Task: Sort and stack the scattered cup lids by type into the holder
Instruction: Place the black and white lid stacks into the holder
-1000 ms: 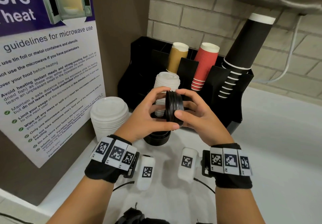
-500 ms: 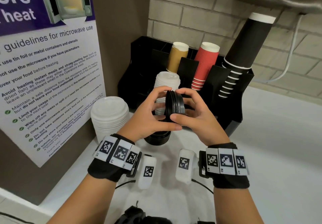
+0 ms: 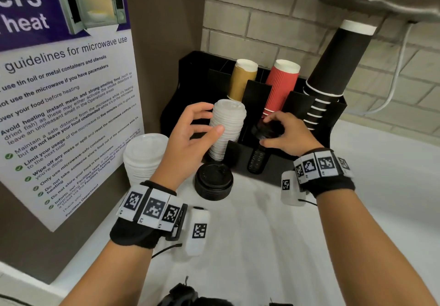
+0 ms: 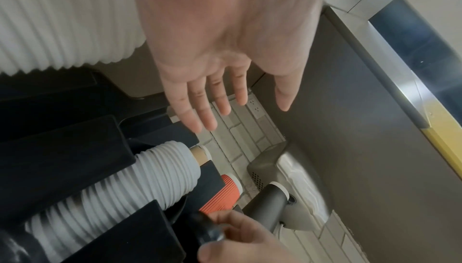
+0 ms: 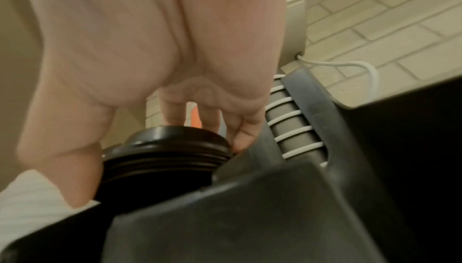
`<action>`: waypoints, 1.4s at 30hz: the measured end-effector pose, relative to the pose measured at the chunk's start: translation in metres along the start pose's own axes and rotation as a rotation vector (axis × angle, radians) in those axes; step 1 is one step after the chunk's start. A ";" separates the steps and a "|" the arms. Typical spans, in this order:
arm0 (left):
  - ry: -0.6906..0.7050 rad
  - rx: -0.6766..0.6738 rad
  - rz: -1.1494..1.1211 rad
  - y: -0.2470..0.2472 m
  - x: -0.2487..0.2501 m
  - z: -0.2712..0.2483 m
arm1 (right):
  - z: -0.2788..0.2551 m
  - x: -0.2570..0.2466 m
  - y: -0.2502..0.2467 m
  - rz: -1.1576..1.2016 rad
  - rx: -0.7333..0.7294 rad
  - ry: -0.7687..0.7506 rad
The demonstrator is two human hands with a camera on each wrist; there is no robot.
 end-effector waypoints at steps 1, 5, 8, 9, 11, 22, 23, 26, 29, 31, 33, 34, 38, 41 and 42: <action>0.006 -0.004 0.003 0.000 0.000 0.000 | 0.002 0.000 0.003 -0.040 -0.041 -0.003; 0.002 -0.006 0.016 0.000 -0.001 0.000 | 0.005 -0.005 0.009 -0.160 -0.129 -0.027; -0.001 0.000 0.036 -0.002 -0.001 0.000 | 0.002 -0.005 0.016 -0.229 -0.181 -0.027; -0.001 0.004 0.042 -0.002 -0.001 -0.001 | 0.001 -0.004 0.018 -0.253 -0.195 -0.027; -0.004 0.012 0.055 -0.004 -0.001 -0.001 | -0.003 -0.004 0.021 -0.291 -0.203 -0.024; -0.028 0.036 0.084 -0.007 0.001 -0.003 | -0.023 -0.015 0.028 -0.448 0.009 -0.127; -0.026 0.037 0.085 -0.007 0.000 -0.003 | -0.027 -0.025 0.027 -0.371 0.107 -0.197; -0.025 0.024 0.071 -0.006 0.000 -0.002 | -0.041 -0.057 0.043 -0.089 0.104 -0.370; -0.014 0.006 0.060 -0.005 -0.001 -0.002 | -0.048 -0.064 0.085 -0.094 -0.299 -0.232; -0.012 0.001 0.060 -0.006 -0.002 -0.003 | -0.052 -0.061 0.106 -0.186 -0.436 -0.118; -0.016 0.001 0.057 -0.007 -0.003 -0.004 | -0.054 -0.059 0.119 -0.243 -0.461 -0.066; -0.021 0.001 0.055 -0.007 -0.004 -0.005 | -0.054 -0.059 0.123 -0.271 -0.464 -0.055; -0.027 0.001 0.049 -0.007 -0.006 -0.004 | -0.053 -0.062 0.133 -0.331 -0.417 -0.043; -0.025 0.006 0.042 -0.009 -0.007 -0.004 | -0.053 -0.062 0.136 -0.341 -0.396 -0.027; -0.024 0.008 0.041 -0.009 -0.006 -0.004 | -0.053 -0.062 0.137 -0.342 -0.394 -0.024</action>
Point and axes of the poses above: each hand's wrist, its own z-axis towards the middle knuckle, its own y-axis out of the palm, x = y × z, the point moved 4 cm from there along z, towards the middle knuckle, and after that the axes turned 7 degrees about z, right-handed, at the moved point
